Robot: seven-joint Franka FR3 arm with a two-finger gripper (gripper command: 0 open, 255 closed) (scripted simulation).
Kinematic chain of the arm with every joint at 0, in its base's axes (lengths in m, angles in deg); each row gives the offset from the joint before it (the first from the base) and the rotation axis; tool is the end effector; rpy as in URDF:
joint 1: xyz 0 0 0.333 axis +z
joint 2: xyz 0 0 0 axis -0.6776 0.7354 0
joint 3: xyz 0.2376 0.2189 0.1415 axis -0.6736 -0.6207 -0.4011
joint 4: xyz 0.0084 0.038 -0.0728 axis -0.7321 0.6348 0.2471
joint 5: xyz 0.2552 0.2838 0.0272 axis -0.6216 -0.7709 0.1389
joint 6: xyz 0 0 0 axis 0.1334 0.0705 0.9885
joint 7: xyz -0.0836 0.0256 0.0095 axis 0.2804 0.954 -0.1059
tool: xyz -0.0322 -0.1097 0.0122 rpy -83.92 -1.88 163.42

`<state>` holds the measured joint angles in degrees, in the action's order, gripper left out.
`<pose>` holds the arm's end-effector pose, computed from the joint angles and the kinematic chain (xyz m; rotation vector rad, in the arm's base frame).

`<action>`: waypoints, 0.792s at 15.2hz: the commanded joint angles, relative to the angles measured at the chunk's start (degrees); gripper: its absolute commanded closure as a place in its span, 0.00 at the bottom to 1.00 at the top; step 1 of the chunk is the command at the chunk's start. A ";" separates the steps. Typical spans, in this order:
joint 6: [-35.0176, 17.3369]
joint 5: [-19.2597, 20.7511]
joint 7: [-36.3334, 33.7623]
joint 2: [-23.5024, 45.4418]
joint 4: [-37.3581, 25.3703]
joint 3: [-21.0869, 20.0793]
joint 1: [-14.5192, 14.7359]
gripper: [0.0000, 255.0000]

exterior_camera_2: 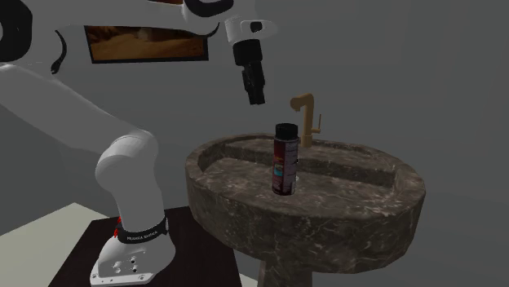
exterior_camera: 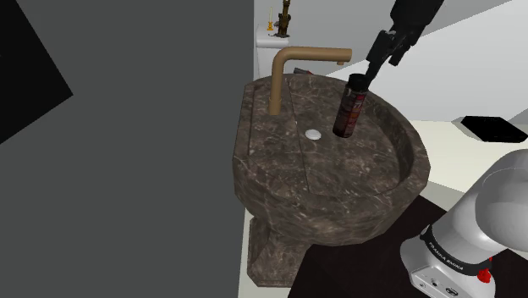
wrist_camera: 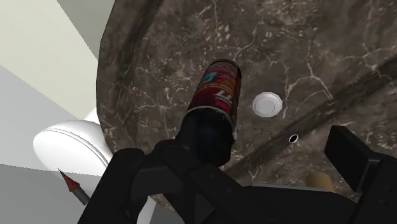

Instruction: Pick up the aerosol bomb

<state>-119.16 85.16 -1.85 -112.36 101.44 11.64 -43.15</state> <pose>0.2784 0.0151 0.6319 2.9838 -0.0882 0.2403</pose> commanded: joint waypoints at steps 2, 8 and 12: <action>0.14 -0.36 0.95 2.59 -1.44 1.52 -0.41 0.00; 1.72 -3.15 5.98 16.06 -9.39 8.79 -1.91 0.00; -1.29 -3.06 5.91 15.68 -6.00 8.87 -1.97 0.00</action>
<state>-119.69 82.10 4.05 -96.59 94.55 20.45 -45.09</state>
